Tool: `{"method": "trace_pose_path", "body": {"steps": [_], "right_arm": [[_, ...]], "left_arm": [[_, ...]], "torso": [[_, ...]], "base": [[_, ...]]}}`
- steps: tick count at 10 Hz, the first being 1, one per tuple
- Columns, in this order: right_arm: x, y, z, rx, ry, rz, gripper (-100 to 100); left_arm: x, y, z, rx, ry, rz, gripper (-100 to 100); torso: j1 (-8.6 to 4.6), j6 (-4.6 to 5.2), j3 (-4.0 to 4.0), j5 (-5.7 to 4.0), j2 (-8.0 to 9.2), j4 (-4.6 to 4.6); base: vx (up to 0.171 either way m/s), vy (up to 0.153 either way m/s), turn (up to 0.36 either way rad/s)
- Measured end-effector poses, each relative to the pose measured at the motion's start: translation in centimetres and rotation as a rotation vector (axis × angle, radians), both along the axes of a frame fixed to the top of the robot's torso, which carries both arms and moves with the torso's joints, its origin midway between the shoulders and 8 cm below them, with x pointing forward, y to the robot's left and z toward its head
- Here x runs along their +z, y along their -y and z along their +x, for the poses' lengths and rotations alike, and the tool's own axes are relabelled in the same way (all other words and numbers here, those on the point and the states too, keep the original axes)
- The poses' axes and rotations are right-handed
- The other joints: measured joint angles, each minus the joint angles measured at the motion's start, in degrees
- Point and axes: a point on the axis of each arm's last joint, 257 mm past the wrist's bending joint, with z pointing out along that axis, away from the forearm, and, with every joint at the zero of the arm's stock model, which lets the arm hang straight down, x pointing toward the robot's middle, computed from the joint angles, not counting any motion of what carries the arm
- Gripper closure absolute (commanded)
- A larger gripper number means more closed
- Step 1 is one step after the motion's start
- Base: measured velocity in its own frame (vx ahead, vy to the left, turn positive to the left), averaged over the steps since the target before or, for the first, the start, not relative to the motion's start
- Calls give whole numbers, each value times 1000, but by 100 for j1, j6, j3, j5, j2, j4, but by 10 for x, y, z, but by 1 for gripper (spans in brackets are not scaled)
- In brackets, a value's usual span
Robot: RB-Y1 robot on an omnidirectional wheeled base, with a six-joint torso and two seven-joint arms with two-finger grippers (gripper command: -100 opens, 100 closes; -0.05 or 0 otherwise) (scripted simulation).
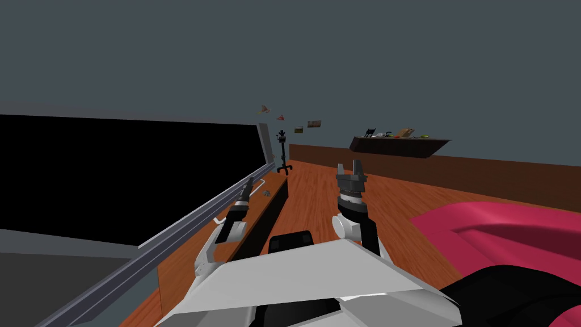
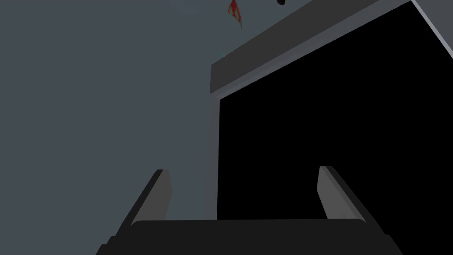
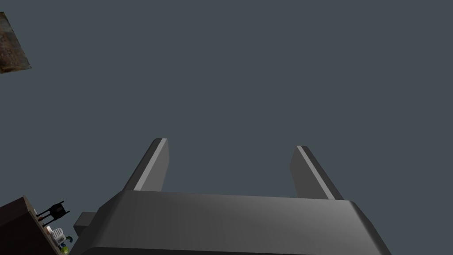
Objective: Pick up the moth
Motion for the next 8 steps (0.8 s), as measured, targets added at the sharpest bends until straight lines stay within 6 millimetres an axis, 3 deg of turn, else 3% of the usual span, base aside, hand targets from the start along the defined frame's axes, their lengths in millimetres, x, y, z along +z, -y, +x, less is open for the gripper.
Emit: {"method": "trace_pose_path", "body": {"steps": [2,8], "right_arm": [[0,0,0,0,0,0,0],[0,0,0,0,0,0,0]], "left_arm": [[-19,-4,12,9,-54,19,-100],[-100,-22,37,46,-272,80,-100]], "torso": [[0,0,-1,0,-2,0],[4,1,-3,1,-5,-1]], "base": [[-17,-7,-59],[-10,-1,-76]]}}
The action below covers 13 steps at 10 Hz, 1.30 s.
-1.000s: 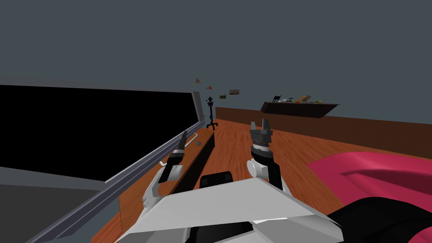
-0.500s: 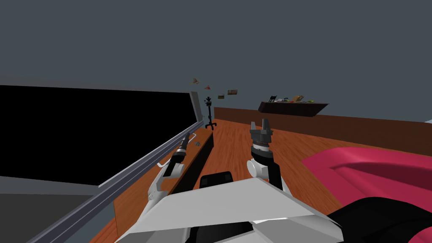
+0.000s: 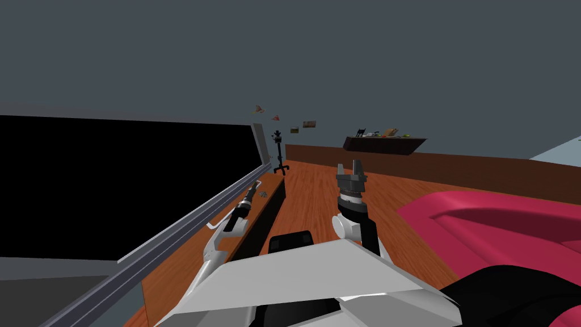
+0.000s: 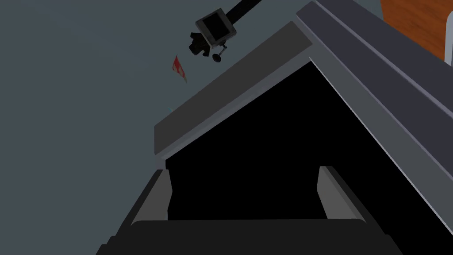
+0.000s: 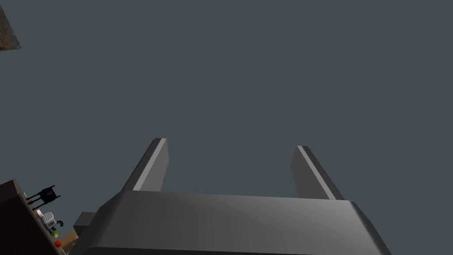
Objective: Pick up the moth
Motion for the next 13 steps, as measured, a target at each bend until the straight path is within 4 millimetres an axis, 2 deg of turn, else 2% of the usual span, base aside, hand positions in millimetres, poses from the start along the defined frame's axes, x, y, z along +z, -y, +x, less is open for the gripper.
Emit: {"method": "trace_pose_path", "body": {"steps": [6,13], "right_arm": [[0,0,0,0,0,0,0],[0,0,0,0,0,0,0]], "left_arm": [[-67,-20,12,34,-183,36,-100],[-131,-42,17,78,-393,49,-100]], "torso": [[6,0,-2,1,-3,-1],[10,-4,-4,3,-7,-2]], "base": [[1,14,-70],[9,29,-75]]}}
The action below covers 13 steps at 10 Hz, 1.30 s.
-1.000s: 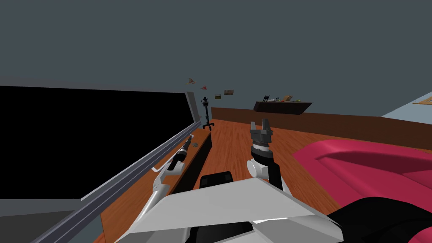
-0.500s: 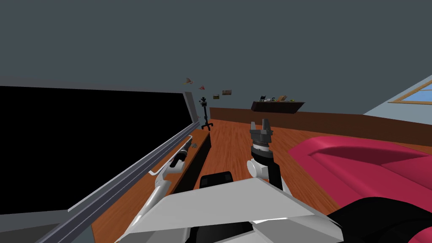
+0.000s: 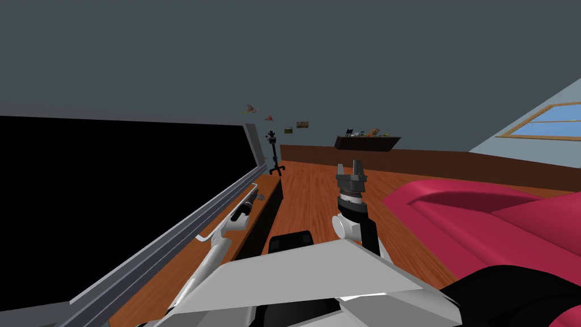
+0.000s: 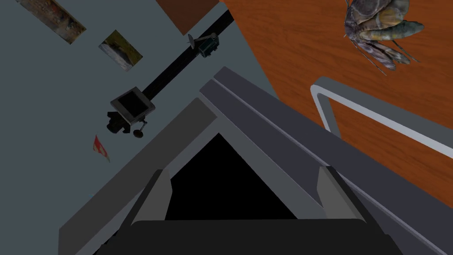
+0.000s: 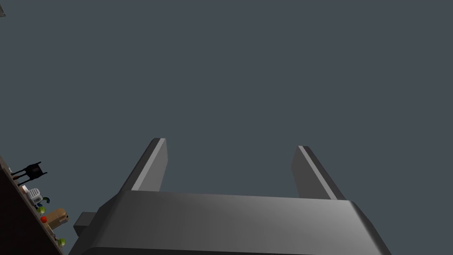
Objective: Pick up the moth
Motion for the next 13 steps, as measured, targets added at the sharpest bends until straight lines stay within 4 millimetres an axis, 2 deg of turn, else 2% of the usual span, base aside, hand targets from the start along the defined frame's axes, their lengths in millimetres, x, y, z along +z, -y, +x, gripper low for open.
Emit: {"method": "trace_pose_path", "body": {"steps": [5,6,8,13], "right_arm": [[0,0,0,0,0,0,0],[0,0,0,0,0,0,0],[0,0,0,0,0,0,0],[0,0,0,0,0,0,0]], "left_arm": [[-43,-12,-1,36,-143,-5,-100],[-54,-19,-3,46,-174,-5,-100],[-77,-20,-9,67,-250,-15,-100],[-113,-29,-24,108,-390,-34,-100]], "torso": [[3,2,-2,0,-4,0],[3,-1,-2,0,-3,-1],[8,1,-5,1,-10,-2],[0,-2,-4,0,-7,-2]], "base": [[17,37,-70],[25,42,-89],[35,56,-101],[29,42,-66]]}}
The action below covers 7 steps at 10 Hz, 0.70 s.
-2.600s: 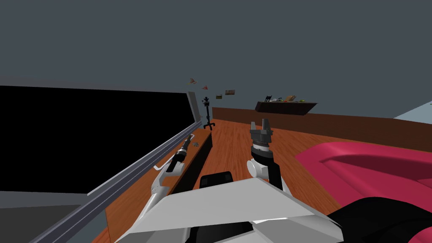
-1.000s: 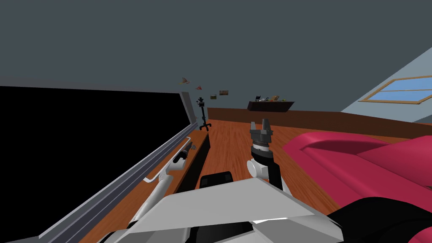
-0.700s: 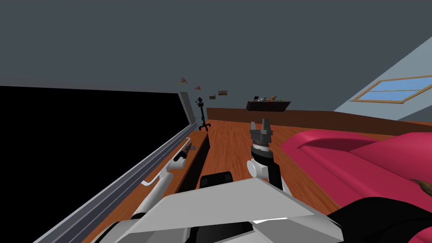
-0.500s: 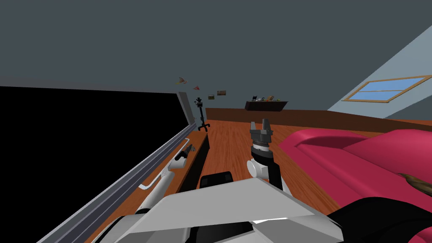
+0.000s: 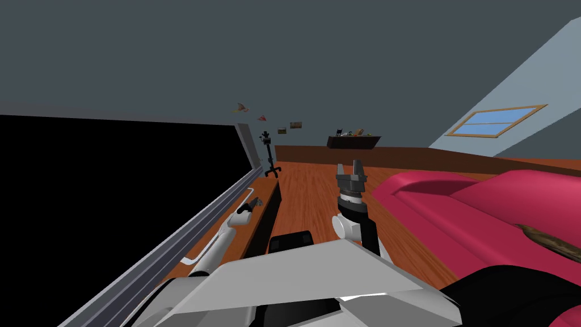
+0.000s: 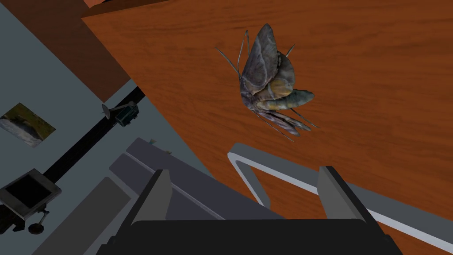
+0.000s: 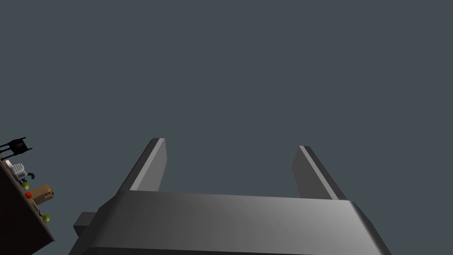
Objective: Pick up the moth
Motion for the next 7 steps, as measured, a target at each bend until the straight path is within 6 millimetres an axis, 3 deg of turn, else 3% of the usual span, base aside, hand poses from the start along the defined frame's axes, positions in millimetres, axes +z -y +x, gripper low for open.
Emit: {"method": "trace_pose_path", "body": {"steps": [7], "right_arm": [[0,0,0,0,0,0,0]], "left_arm": [[-48,-4,-31,63,-210,-34,-100]], "torso": [[-3,1,-4,0,-8,-1]], "base": [[42,42,-85]]}}
